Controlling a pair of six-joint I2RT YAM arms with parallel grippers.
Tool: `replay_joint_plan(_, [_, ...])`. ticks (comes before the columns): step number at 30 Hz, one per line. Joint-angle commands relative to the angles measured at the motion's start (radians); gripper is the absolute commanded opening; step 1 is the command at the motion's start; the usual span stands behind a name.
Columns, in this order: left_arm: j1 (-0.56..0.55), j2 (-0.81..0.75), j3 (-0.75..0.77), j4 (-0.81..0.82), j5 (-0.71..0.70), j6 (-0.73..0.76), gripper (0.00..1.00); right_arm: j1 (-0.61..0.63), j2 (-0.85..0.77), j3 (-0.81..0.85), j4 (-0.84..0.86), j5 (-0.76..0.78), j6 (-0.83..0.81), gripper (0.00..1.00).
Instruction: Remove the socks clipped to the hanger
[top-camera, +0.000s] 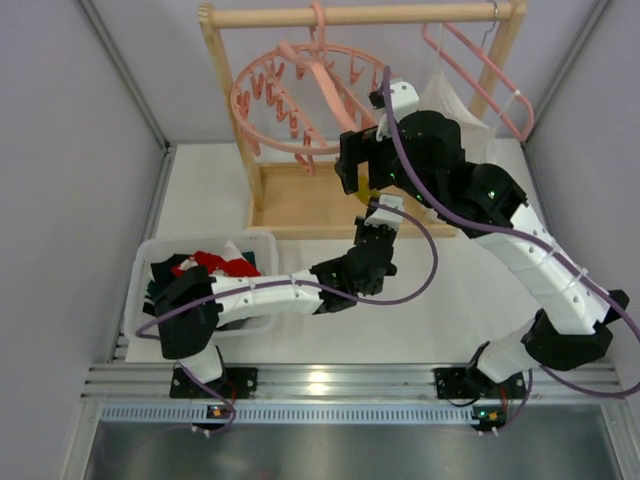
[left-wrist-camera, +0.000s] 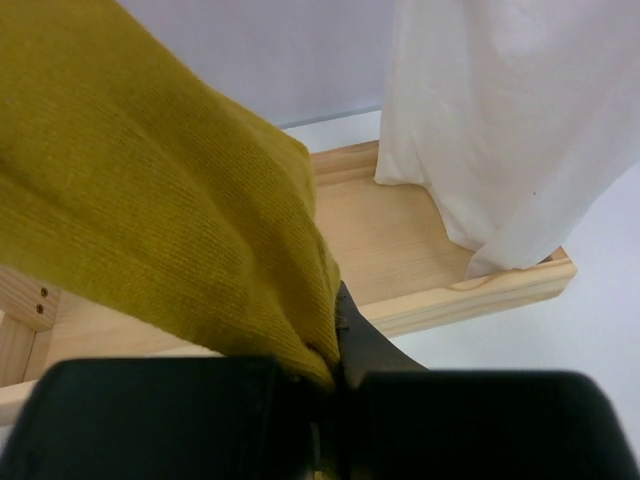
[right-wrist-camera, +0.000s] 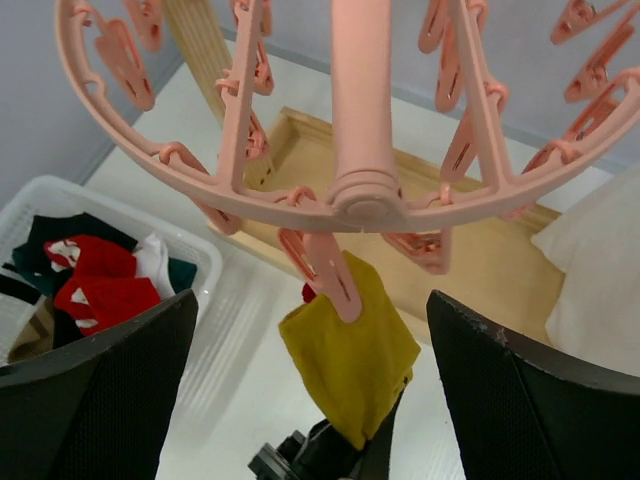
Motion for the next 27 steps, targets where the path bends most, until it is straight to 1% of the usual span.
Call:
replay_joint_plan(1, [-0.015, 0.060, 0.079, 0.033, -0.054, 0.074, 0.00, 0.026, 0.008, 0.074, -0.060, 0.120, -0.048, 0.91])
replay_joint_plan(3, [-0.023, 0.085, 0.109, 0.033, -0.068, 0.086, 0.00, 0.051, 0.019, 0.094, -0.089, 0.200, -0.059, 0.89])
replay_joint_plan(9, [-0.029, 0.143, 0.169, 0.033, -0.066, 0.117, 0.00, 0.100, 0.068, 0.114, -0.127, 0.367, -0.119, 0.84])
replay_joint_plan(19, [-0.035, 0.163, 0.204, 0.033, -0.057, 0.148, 0.00, 0.100, 0.144, 0.114, -0.097, 0.465, -0.186, 0.73])
replay_joint_plan(27, [-0.047, 0.177, 0.213, 0.033, -0.049, 0.142, 0.00, 0.080, 0.218, 0.142, -0.097, 0.534, -0.200, 0.72])
